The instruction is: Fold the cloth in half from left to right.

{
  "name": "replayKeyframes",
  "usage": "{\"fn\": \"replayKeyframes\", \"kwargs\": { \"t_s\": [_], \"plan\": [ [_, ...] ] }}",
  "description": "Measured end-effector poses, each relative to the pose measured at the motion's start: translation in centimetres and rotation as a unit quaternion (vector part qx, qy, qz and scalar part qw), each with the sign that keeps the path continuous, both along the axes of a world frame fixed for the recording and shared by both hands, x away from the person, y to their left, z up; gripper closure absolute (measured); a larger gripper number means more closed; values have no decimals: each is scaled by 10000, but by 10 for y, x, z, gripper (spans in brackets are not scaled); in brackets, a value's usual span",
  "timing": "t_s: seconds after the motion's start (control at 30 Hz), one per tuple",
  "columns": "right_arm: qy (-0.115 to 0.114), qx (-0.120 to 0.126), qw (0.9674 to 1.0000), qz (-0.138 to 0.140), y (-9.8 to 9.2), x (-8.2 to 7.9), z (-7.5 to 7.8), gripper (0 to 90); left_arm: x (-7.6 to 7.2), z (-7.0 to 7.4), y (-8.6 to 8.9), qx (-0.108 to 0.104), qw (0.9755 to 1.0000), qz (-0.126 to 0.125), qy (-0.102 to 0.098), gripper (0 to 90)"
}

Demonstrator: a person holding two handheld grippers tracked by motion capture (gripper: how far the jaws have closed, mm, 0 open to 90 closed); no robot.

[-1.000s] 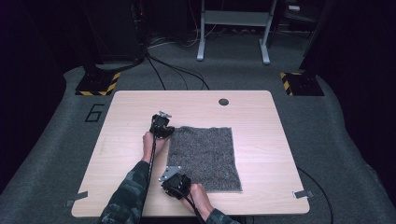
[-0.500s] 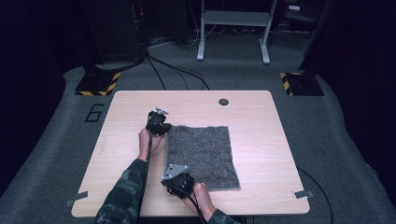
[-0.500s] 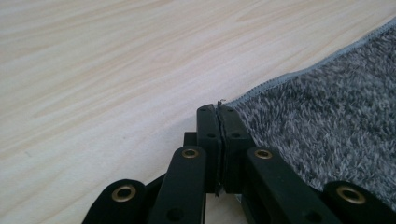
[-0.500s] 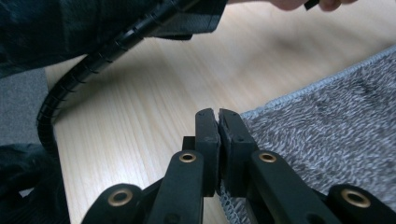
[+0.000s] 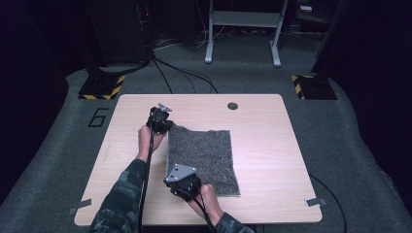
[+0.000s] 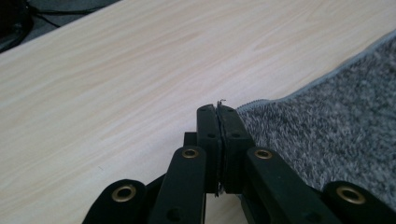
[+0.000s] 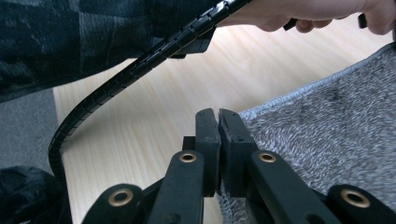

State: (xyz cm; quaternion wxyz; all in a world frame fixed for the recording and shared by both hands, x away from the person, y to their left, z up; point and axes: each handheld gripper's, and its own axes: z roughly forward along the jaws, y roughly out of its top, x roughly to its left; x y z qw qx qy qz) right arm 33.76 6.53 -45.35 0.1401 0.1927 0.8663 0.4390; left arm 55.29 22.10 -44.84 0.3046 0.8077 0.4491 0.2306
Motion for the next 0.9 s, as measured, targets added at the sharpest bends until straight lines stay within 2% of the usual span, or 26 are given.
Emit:
{"fn": "replayKeyframes", "kwargs": {
  "t_s": [0.07, 0.13, 0.3, 0.37, 0.43, 0.5, 0.63, 0.67, 0.9],
  "plan": [
    [-88, 55, 9999, 8, -1, 1, 5, 871, 1, 6, -1, 79, 9999, -10, -89, 887],
    [-108, 183, 9998, -36, -3, 1, 11, 871, 2, 13, -2, 23, 9999, -24, -107, 887],
    [-179, 361, 9991, -112, -5, 1, 26, 871, 4, 38, 1, 209, 9992, 17, -352, 887],
    [-266, 424, 9987, -114, -5, 0, 33, 871, 5, 48, 1, 206, 9990, 40, -407, 887],
    [-314, 496, 9982, -145, -8, -1, 37, 871, 4, 57, -2, 403, 9978, 49, -526, 887],
    [-305, 565, 9978, -183, -13, -1, 38, 871, 4, 63, -10, 473, 9974, -21, -542, 887],
    [-286, 625, 9972, -294, -26, -3, 36, 870, 5, 63, -31, 715, 9955, -181, -590, 887],
    [-280, 623, 9971, -342, -30, -4, 35, 870, 6, 62, -37, 752, 9955, -231, -528, 887],
    [-168, 542, 9965, -616, -62, -4, 19, 869, 17, 52, -71, 847, 9946, -472, -359, 886]
  ]
}}
